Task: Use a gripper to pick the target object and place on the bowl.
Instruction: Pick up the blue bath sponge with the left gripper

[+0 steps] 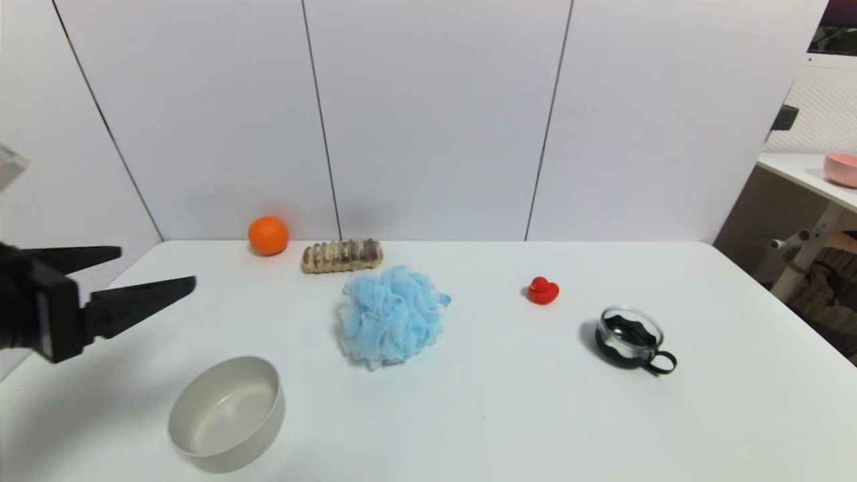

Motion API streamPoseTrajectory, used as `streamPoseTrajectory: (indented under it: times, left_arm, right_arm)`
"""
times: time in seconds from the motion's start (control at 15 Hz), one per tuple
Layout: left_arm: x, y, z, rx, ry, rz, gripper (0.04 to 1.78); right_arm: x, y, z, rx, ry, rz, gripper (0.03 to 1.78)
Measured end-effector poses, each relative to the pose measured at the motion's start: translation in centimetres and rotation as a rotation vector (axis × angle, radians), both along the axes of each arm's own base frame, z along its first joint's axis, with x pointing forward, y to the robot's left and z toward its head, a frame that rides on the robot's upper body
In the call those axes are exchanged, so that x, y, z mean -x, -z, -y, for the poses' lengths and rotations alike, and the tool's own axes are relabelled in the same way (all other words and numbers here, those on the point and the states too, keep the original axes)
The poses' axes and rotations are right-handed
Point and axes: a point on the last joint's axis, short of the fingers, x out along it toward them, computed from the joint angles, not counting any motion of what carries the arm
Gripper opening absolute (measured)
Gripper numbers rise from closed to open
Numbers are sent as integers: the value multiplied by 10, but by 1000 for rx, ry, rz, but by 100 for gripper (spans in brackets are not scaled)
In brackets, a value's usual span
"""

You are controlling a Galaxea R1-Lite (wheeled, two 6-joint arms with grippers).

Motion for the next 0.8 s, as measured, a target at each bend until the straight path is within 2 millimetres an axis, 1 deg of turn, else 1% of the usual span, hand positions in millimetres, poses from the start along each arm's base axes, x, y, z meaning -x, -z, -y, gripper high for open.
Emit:
streamPoseTrajectory:
  times: [0.13,0.4,0.6,0.8]
  left_arm:
    - [-34,0,18,-10,82,-49,171]
    - [-89,12,60,-18,239,-144,171]
    - [-119,32,93,-38,313,-215,171]
    - [-141,47,123,-60,372,-262,171]
  right_arm:
    - [0,0,0,0,0,0,175]
    - [0,0,0,0,0,0,175]
    - [0,0,0,0,0,0,175]
    - [0,0,0,0,0,0,175]
